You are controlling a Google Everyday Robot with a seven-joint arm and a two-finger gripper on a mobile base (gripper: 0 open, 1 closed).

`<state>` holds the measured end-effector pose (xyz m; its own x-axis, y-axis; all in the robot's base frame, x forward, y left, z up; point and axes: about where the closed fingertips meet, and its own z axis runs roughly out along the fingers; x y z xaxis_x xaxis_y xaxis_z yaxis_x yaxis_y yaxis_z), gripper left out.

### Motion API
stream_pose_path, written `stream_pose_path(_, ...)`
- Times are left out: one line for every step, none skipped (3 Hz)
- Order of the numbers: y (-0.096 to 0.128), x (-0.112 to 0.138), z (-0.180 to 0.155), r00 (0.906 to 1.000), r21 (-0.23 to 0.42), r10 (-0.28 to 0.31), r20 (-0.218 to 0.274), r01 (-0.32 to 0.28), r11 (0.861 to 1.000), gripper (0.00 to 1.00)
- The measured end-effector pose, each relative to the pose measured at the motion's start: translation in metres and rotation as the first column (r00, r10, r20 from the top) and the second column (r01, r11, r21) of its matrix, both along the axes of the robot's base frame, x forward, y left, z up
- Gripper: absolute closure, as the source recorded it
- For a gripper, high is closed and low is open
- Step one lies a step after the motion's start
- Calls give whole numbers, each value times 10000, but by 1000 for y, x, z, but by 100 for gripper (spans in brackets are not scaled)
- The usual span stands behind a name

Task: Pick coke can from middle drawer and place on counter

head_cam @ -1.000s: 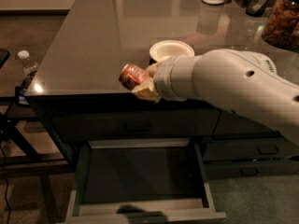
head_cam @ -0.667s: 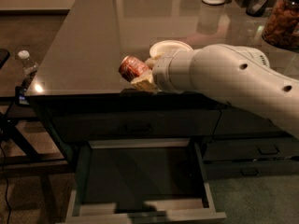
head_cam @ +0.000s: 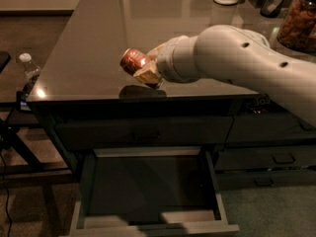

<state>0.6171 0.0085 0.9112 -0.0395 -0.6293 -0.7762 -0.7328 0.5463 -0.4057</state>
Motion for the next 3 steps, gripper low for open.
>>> stream_pose_path(4,-4,1,9998,-96,128,-147,-130,9999,100)
stream_pose_path(9,4,1,9994,-44,276,-221,-277,9996,100)
stream_pose_path(39,30,5,9942,261,1007,-388,-998,9947,100)
